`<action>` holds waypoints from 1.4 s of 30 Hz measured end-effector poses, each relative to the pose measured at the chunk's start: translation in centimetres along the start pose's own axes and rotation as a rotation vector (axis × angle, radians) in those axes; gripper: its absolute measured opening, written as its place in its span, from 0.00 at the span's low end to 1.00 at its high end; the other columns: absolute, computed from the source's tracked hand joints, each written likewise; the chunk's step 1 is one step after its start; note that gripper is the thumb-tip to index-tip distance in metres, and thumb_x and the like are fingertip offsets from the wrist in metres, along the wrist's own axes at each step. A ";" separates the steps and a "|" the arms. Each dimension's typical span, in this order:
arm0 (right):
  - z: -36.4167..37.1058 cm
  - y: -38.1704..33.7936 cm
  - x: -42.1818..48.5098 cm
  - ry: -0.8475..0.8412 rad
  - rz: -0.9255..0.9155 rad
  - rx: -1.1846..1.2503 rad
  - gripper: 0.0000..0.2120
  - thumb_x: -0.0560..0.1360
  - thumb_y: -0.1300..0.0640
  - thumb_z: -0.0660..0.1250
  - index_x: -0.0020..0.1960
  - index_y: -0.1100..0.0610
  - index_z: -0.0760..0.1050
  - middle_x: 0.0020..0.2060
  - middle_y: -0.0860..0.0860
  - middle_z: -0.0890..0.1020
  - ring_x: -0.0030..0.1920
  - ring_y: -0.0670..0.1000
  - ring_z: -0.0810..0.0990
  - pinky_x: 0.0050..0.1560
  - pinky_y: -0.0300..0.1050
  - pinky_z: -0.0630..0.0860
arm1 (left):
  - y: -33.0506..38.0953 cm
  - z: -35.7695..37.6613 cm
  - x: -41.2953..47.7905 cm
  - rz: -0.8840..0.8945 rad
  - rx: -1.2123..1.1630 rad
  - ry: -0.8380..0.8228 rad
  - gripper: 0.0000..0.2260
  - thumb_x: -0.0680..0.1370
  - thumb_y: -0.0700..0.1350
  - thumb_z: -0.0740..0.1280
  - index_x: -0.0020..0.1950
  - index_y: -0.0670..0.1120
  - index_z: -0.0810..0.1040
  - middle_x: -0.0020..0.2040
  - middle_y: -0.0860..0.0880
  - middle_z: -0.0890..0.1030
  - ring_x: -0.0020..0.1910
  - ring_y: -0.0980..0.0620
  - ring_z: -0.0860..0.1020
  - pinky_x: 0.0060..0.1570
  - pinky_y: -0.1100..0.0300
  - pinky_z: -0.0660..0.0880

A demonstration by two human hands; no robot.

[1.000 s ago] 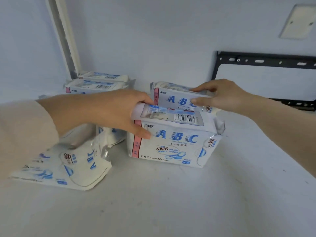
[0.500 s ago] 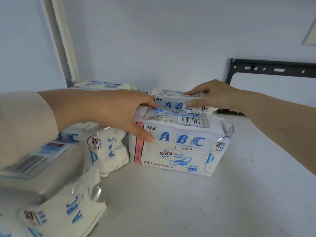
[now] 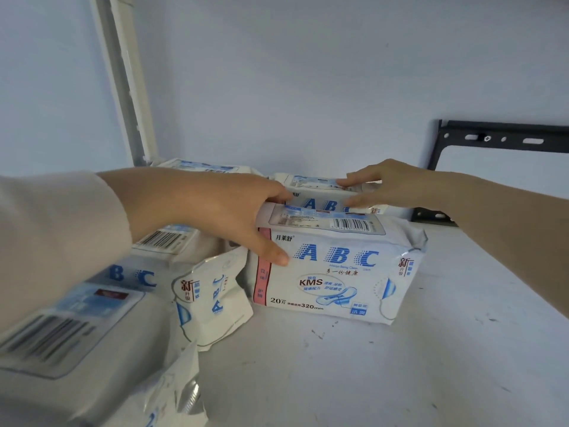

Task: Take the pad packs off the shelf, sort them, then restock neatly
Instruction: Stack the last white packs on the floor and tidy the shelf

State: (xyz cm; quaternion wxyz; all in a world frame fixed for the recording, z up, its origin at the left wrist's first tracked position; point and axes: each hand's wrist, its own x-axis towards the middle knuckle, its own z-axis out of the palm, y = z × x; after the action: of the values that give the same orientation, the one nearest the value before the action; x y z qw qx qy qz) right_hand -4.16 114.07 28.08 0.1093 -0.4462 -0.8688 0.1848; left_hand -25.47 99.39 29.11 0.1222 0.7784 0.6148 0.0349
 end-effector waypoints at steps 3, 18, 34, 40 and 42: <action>-0.4 0.3 -0.4 0.043 -0.021 0.023 0.19 0.71 0.42 0.66 0.62 0.39 0.73 0.69 0.41 0.68 0.69 0.45 0.64 0.68 0.40 0.59 | 0.8 -0.4 -0.1 0.014 0.008 0.038 0.44 0.55 0.66 0.68 0.70 0.57 0.62 0.59 0.66 0.68 0.59 0.64 0.69 0.59 0.66 0.66; -0.3 0.0 -2.3 0.090 0.114 -0.076 0.19 0.78 0.40 0.55 0.62 0.46 0.75 0.62 0.51 0.75 0.59 0.51 0.71 0.52 0.40 0.62 | 1.6 0.4 2.3 0.125 0.071 0.091 0.26 0.69 0.58 0.71 0.65 0.62 0.68 0.57 0.57 0.69 0.57 0.58 0.68 0.55 0.63 0.65; 0.7 -1.8 -3.7 0.235 0.087 -0.038 0.20 0.78 0.41 0.55 0.64 0.50 0.73 0.67 0.49 0.72 0.66 0.51 0.68 0.54 0.37 0.61 | 2.2 0.5 2.0 0.024 0.074 0.068 0.32 0.73 0.59 0.65 0.74 0.54 0.59 0.71 0.54 0.65 0.67 0.55 0.66 0.60 0.67 0.61; 1.2 -3.7 -8.0 0.392 0.029 -0.015 0.20 0.78 0.44 0.58 0.66 0.51 0.71 0.68 0.49 0.70 0.68 0.50 0.66 0.64 0.42 0.62 | 5.2 -0.5 -1.3 -0.037 0.129 0.288 0.25 0.78 0.55 0.60 0.73 0.49 0.61 0.70 0.47 0.67 0.67 0.50 0.66 0.62 0.62 0.61; 1.3 -4.3 -10.1 0.422 0.017 -0.024 0.20 0.78 0.44 0.57 0.67 0.51 0.70 0.68 0.49 0.70 0.68 0.50 0.66 0.63 0.40 0.62 | 6.1 -0.3 -2.9 -0.111 0.191 0.342 0.26 0.78 0.56 0.60 0.73 0.49 0.61 0.70 0.47 0.67 0.68 0.48 0.66 0.65 0.55 0.63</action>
State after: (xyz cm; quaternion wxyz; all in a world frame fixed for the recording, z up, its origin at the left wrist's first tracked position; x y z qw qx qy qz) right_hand -1.92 103.28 28.44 0.2818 -0.4835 -0.8251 0.0778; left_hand -20.47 95.31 31.07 -0.0569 0.7341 0.6690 0.1013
